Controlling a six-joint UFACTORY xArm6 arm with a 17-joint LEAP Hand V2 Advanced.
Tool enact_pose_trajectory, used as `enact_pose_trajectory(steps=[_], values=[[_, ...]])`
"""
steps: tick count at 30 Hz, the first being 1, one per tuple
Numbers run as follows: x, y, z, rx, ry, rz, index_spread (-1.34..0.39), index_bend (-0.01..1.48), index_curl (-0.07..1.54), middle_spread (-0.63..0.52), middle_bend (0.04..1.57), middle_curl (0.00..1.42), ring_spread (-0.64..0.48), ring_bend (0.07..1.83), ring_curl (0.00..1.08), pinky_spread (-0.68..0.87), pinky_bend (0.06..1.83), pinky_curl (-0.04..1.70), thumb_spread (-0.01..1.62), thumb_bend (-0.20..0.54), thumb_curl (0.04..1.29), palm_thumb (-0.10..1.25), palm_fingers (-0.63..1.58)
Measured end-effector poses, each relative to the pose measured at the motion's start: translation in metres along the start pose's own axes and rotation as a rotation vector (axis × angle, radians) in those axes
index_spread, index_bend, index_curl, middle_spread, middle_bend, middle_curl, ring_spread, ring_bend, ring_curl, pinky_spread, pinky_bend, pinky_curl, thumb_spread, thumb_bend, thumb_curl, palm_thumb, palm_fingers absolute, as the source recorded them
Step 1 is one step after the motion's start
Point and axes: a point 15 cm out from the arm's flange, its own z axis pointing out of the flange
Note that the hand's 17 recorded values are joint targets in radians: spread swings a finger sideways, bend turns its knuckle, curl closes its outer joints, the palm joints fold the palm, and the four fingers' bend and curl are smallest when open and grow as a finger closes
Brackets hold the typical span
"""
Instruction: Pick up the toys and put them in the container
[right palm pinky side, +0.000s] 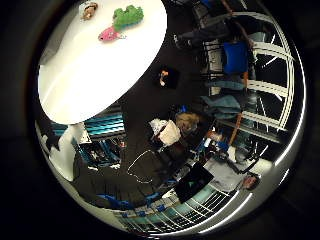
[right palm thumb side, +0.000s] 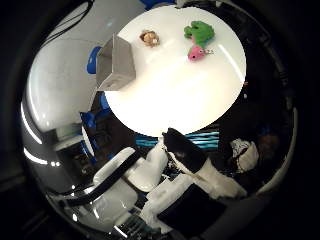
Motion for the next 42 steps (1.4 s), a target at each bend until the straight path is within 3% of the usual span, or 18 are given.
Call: enact_pose_trajectory(steps=[18, 22, 33, 42], values=[[0.059, -0.067, -0.001, 0.076, 0.064, 0.041, -0.39, 0.15, 0.28, 0.02, 0.19, 0.32, 0.21, 0.33, 0.22, 0.45, 0.49, 0.29, 1.13, -0.022, 0.26, 0.47, 0.14], [0.076, -0.093, 0.014, 0.097, 0.086, 0.003, -0.39, 0.15, 0.27, 0.04, 0.19, 0.32, 0.22, 0.33, 0.23, 0.45, 0.51, 0.29, 1.11, -0.026, 0.27, 0.46, 0.09], [0.094, -0.157, 0.077, 0.000, 0.102, -0.113, -0.37, 0.14, 0.24, 0.11, 0.19, 0.31, 0.24, 0.31, 0.24, 0.44, 0.53, 0.30, 1.01, -0.030, 0.27, 0.34, -0.03], [0.084, -0.206, 0.106, -0.008, 0.094, -0.167, -0.38, 0.14, 0.22, 0.11, 0.18, 0.30, 0.24, 0.28, 0.25, 0.42, 0.49, 0.30, 0.98, -0.023, 0.28, 0.36, -0.04]])
